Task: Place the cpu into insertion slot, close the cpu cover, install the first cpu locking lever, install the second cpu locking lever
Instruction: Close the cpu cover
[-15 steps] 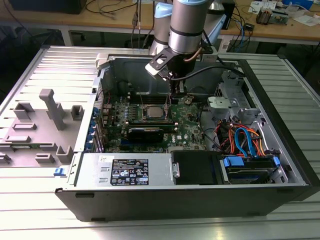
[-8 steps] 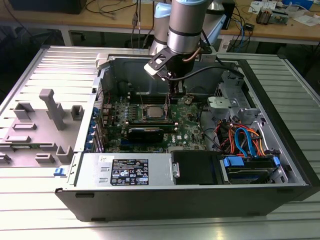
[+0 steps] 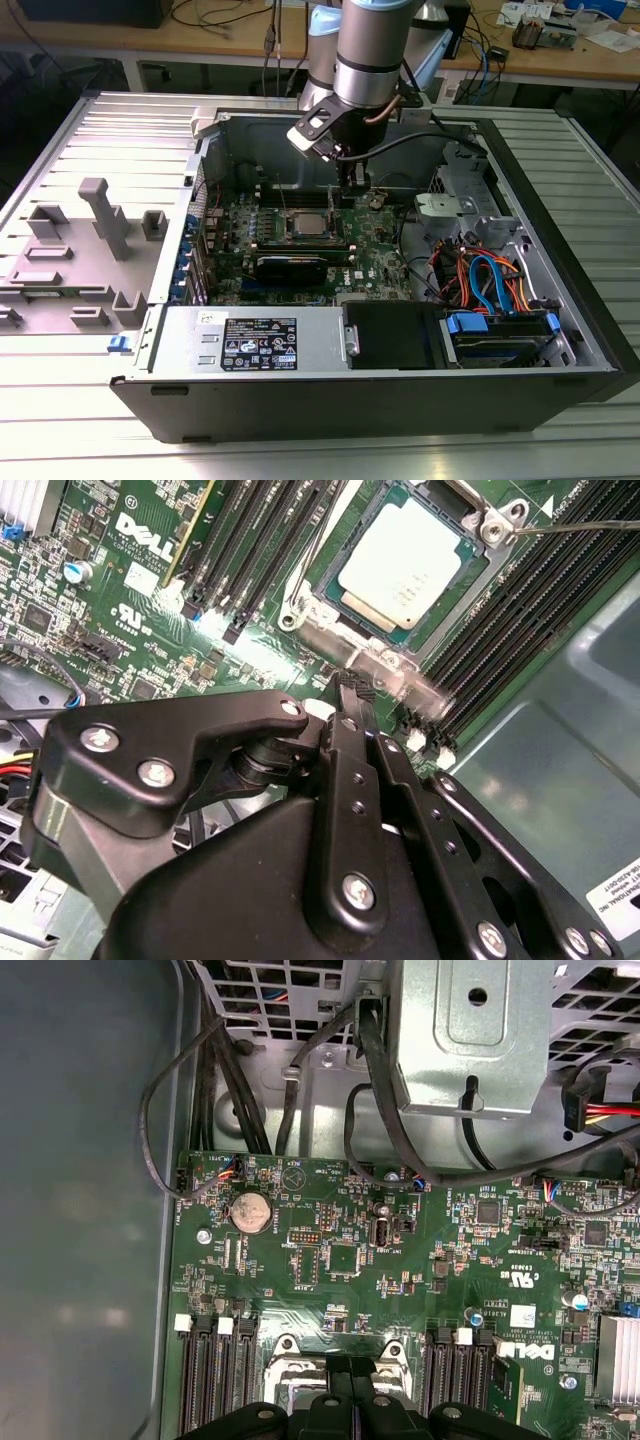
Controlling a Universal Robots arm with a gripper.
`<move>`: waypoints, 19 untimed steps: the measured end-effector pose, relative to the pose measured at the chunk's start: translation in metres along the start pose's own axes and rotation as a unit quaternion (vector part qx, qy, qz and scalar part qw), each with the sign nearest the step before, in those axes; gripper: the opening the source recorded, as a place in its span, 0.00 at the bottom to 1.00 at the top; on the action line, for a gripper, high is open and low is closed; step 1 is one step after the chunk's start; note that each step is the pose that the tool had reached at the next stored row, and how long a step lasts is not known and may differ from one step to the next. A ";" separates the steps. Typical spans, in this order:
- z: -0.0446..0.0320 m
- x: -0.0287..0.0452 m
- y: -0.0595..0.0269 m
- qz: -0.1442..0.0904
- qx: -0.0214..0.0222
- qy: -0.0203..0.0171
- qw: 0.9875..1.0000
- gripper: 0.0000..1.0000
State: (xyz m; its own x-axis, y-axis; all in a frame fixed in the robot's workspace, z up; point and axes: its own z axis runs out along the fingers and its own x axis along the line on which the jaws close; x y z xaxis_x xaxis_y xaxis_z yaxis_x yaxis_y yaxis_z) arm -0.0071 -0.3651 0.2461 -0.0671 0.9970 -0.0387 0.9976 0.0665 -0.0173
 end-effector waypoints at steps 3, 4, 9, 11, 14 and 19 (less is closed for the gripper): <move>0.0000 0.0000 -0.0005 0.000 0.000 0.000 1.000 0.11; 0.0000 0.0001 -0.0008 0.000 0.000 0.000 1.000 0.11; 0.0000 0.0001 -0.0011 0.000 0.000 0.000 1.000 0.11; 0.0001 0.0001 -0.0017 0.000 0.000 0.000 1.000 0.11; 0.0003 0.0001 -0.0020 0.000 0.000 0.000 1.000 0.11; 0.0003 0.0001 -0.0020 0.000 0.000 0.000 1.000 0.11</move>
State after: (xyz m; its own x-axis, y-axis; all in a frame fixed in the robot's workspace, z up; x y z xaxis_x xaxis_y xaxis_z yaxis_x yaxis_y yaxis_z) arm -0.0091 -0.3651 0.2458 -0.0672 0.9970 -0.0387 0.9976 0.0665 -0.0175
